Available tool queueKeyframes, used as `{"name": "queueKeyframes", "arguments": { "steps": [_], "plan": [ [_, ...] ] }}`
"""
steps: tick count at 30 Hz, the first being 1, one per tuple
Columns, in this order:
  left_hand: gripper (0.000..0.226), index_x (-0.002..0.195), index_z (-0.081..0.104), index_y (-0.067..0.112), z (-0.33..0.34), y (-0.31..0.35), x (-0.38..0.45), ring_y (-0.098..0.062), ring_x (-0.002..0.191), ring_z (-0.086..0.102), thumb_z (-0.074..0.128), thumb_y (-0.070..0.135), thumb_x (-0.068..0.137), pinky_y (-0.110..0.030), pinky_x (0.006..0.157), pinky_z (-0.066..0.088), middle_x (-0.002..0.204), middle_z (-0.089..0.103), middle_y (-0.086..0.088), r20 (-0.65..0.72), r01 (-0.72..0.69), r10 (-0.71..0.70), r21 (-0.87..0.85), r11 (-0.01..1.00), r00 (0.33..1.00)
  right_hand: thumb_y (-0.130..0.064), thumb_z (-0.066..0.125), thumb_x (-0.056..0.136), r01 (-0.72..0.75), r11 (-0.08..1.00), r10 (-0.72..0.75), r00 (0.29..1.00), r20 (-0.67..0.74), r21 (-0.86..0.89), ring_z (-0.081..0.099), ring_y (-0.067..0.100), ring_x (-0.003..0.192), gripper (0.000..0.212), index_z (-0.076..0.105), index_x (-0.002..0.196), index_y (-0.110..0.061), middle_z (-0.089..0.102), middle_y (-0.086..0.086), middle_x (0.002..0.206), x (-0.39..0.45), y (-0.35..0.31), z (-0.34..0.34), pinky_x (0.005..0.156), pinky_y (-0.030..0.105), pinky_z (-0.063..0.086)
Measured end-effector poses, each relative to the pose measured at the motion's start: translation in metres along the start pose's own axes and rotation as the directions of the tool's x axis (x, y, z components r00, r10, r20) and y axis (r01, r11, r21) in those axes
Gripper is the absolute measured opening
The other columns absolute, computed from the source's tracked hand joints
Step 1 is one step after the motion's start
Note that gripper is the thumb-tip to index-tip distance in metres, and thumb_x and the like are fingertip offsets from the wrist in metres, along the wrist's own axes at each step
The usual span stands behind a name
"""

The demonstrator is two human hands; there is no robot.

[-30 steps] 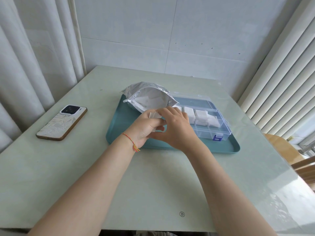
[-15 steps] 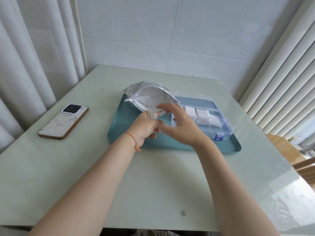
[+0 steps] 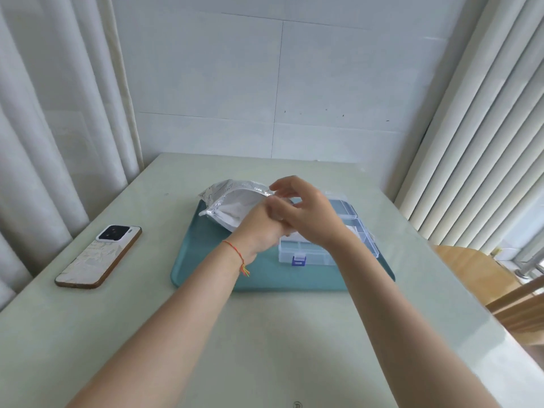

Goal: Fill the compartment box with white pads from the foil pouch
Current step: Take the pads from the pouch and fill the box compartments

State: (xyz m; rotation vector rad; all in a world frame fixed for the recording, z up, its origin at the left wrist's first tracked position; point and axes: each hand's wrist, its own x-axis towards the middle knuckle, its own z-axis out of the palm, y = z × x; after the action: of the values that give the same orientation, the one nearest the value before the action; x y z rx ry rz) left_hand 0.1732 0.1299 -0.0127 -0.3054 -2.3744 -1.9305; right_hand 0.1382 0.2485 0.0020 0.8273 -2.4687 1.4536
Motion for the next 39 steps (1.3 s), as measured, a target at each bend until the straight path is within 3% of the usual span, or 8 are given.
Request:
{"name": "queueKeyframes", "arguments": {
  "steps": [7,16,19,23,26,29,36,39],
  "plan": [
    [0.013,0.092,0.061,0.014,0.031,0.006,0.035,-0.011,0.055,0.049,0.054,0.004,0.093,-0.020,0.044,0.032,0.068,0.053,-0.002,0.071,0.230,-0.219,-0.291,0.929,0.973,-0.048,0.077,0.076,0.002,0.994,0.004,0.998,0.059,-0.109,0.054,0.001,0.110,0.052,0.056,0.120,-0.031,0.058,-0.010,0.118,-0.010,0.027,-0.063,0.086,0.009,0.041],
    [0.029,0.108,0.057,0.013,0.079,0.002,0.074,-0.023,0.085,0.050,0.068,0.012,0.081,-0.028,0.062,0.047,0.092,0.047,-0.012,0.243,0.372,-0.311,-0.269,0.888,0.919,-0.038,0.086,0.067,0.095,0.936,-0.052,0.990,0.133,-0.340,0.046,0.014,0.123,0.092,0.038,0.143,-0.024,0.048,-0.007,0.135,-0.016,0.071,-0.082,0.102,0.042,0.041],
    [0.004,0.092,0.059,0.014,0.086,0.004,0.079,-0.015,0.071,0.057,0.057,0.011,0.090,-0.025,0.060,0.052,0.075,0.053,-0.007,0.307,0.404,-0.321,-0.263,0.876,0.896,-0.030,0.083,0.070,0.125,0.917,-0.092,0.990,0.105,-0.378,0.047,0.014,0.124,0.086,0.039,0.143,-0.022,0.052,-0.007,0.132,-0.014,0.079,-0.082,0.103,0.041,0.037],
    [0.016,0.094,0.059,0.018,0.091,0.002,0.086,-0.010,0.068,0.060,0.047,0.007,0.096,-0.024,0.060,0.054,0.074,0.058,-0.001,0.351,0.427,-0.329,-0.256,0.867,0.877,-0.028,0.082,0.071,0.133,0.915,-0.097,0.989,0.112,-0.380,0.051,0.015,0.116,0.084,0.039,0.143,-0.025,0.056,-0.005,0.125,-0.012,0.085,-0.088,0.099,0.034,0.038],
    [0.012,0.095,0.063,0.019,0.093,-0.001,0.091,-0.011,0.066,0.049,0.059,0.009,0.091,-0.023,0.055,0.040,0.078,0.049,-0.002,0.308,0.396,-0.318,-0.237,0.887,0.896,-0.028,0.084,0.073,-0.035,0.986,0.063,0.984,0.168,-0.163,0.055,0.009,0.110,0.078,0.043,0.139,-0.028,0.055,-0.006,0.123,-0.011,0.087,-0.107,0.094,0.023,0.045],
    [0.012,0.084,0.065,0.013,0.092,-0.006,0.095,-0.008,0.052,0.044,0.061,0.006,0.092,-0.016,0.043,0.028,0.071,0.049,-0.003,0.239,0.379,-0.330,-0.203,0.903,0.913,-0.020,0.070,0.080,-0.190,0.968,0.166,0.975,0.149,0.166,0.063,0.006,0.104,0.038,0.063,0.117,-0.022,0.066,0.001,0.114,-0.011,0.091,-0.129,0.093,0.025,0.051],
    [0.011,0.091,0.068,0.009,0.106,0.000,0.095,-0.012,0.060,0.054,0.060,0.002,0.091,-0.016,0.047,0.038,0.070,0.059,-0.003,0.327,0.369,-0.301,-0.170,0.914,0.896,-0.014,0.064,0.091,-0.324,0.934,0.308,0.944,0.116,0.149,0.056,0.008,0.061,0.003,0.067,0.090,-0.013,0.066,0.001,0.073,-0.007,0.101,-0.133,0.060,0.017,0.044],
    [0.021,0.109,0.062,0.009,0.105,-0.001,0.102,-0.015,0.075,0.063,0.060,0.003,0.089,-0.020,0.058,0.047,0.088,0.066,-0.005,0.141,0.334,-0.324,-0.054,0.941,0.935,-0.011,0.066,0.089,-0.318,0.931,0.337,0.937,-0.089,0.182,0.061,0.009,0.067,0.006,0.070,0.093,-0.009,0.070,0.005,0.082,0.002,0.109,-0.140,0.065,0.018,0.049]
  ]
}}
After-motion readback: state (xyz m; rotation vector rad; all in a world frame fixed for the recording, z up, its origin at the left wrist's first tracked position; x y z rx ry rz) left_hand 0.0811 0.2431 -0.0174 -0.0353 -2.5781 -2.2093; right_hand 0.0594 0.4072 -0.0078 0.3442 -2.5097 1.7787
